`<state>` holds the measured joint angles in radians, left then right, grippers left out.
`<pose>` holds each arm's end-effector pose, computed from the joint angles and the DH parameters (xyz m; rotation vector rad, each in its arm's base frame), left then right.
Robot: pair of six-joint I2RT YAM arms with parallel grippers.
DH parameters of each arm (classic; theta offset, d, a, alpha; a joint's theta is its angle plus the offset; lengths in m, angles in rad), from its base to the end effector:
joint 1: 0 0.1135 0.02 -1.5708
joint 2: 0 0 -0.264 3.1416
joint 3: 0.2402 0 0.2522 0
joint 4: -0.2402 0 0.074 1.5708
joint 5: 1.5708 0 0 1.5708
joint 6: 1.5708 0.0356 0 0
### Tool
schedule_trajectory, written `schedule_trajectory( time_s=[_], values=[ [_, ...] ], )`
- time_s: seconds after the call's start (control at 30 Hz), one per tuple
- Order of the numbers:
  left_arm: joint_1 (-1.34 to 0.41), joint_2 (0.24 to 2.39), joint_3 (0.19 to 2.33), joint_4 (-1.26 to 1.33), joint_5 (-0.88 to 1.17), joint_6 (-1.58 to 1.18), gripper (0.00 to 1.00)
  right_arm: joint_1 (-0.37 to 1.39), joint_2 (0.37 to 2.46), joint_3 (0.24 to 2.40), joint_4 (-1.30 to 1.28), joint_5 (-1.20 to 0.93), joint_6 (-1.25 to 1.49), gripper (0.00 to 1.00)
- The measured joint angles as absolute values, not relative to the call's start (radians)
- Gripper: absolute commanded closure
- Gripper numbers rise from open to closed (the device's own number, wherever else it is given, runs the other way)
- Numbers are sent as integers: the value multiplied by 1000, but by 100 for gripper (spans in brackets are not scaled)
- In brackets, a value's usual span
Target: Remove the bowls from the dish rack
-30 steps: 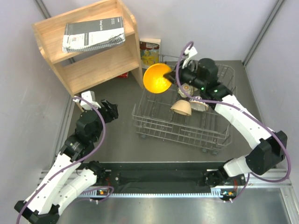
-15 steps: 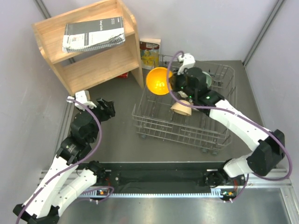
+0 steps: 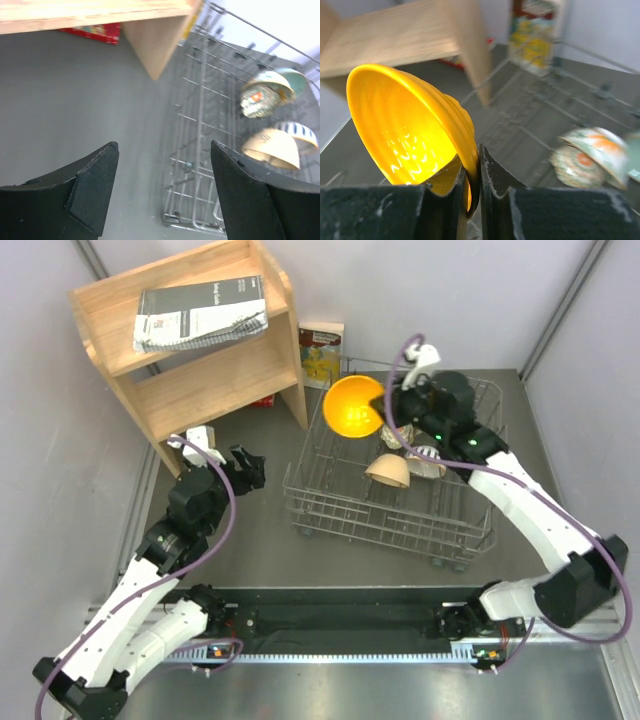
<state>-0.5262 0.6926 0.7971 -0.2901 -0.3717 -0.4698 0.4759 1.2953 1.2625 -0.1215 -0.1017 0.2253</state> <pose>0.1444 -0.0689 0.3475 -0.2222 1.7466 -0.4021 0.2678 0.1421 0.4027 -0.2962 1.7373 0.6021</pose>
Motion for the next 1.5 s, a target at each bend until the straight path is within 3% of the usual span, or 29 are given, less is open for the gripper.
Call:
schedule_trajectory(
  time_s=[0.27,0.7,1.2,1.23,1.33,1.37,1.47,1.5],
  values=[
    [-526,691,834,-238,-242,-412,16,609,1458,1373,-176,-252,196,100],
    [-526,749,868,-210,-22,-405,19,694,1612,1475,-202,-233,191,100],
    [-526,768,832,-200,-130,-392,19,829,1593,1482,-187,-263,204,100],
    [-526,770,825,-197,-142,-392,22,836,1586,1471,-187,-267,205,100],
    [-526,770,799,-181,-179,-394,43,844,1559,1437,-187,-279,212,100],
    [-526,768,789,-173,-182,-403,56,844,1548,1424,-186,-276,214,100],
    [-540,761,776,-133,-166,-412,66,844,1525,1390,-160,-259,223,100],
    [-542,761,775,-128,-159,-413,77,844,1521,1384,-155,-257,226,100]
  ],
)
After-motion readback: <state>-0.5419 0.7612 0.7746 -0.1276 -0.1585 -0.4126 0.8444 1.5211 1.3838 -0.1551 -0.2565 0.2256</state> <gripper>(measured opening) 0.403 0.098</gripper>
